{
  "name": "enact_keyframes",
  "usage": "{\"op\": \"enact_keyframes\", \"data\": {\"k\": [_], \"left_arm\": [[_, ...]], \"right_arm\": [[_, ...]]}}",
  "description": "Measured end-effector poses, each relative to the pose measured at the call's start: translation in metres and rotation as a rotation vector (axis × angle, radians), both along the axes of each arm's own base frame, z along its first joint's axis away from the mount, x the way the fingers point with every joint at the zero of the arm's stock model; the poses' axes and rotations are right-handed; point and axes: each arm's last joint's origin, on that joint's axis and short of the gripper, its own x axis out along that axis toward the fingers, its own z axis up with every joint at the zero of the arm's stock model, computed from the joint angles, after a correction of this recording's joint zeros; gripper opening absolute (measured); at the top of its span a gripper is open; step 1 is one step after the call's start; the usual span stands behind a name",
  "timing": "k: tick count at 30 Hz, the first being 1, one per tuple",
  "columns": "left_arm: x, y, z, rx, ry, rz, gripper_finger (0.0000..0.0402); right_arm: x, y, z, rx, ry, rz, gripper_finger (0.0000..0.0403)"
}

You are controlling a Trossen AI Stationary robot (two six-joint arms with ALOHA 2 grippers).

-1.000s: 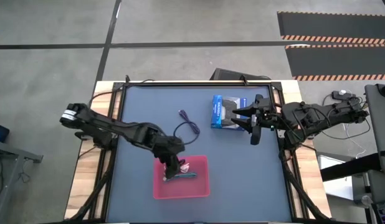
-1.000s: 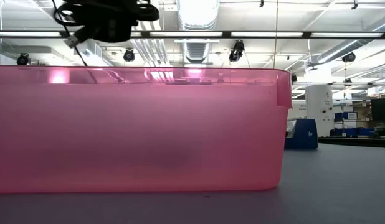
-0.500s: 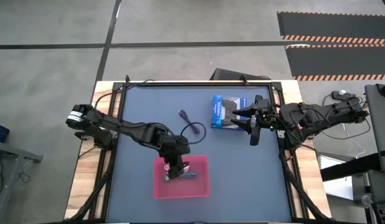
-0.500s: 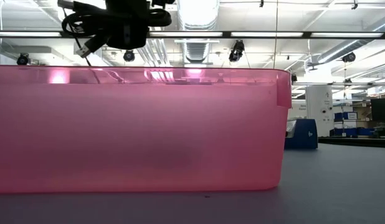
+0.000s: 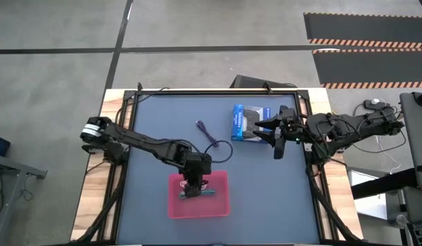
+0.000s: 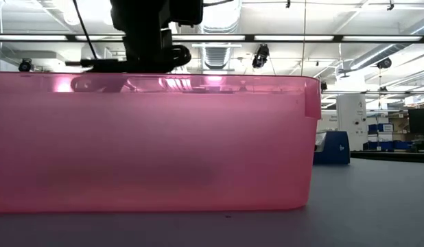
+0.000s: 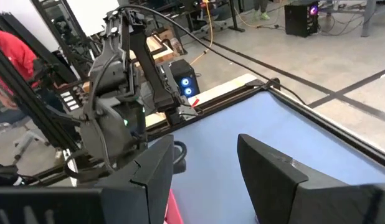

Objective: Pick and place USB-C Cables
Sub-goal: Put the black charger cable into the pink bin

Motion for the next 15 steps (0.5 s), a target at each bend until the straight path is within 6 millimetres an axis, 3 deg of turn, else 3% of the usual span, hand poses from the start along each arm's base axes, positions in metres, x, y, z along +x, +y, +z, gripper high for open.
{"op": "enact_keyframes", "data": {"k": [10, 15], "left_arm": [[-0.0023, 0.0021, -0.0068, 0.026, 0.004, -0.051, 0.0013], [-0.0044, -0.0023, -0.0064, -0.058, 0.045, -0.042, 0.0013]], "right_arm": [[-0.0012, 0.0016, -0.0059, 0.084, 0.05, 0.035, 0.0169], [-0.0019, 0.0015, -0.0077, 0.089, 0.067, 0.031, 0.0169]]}}
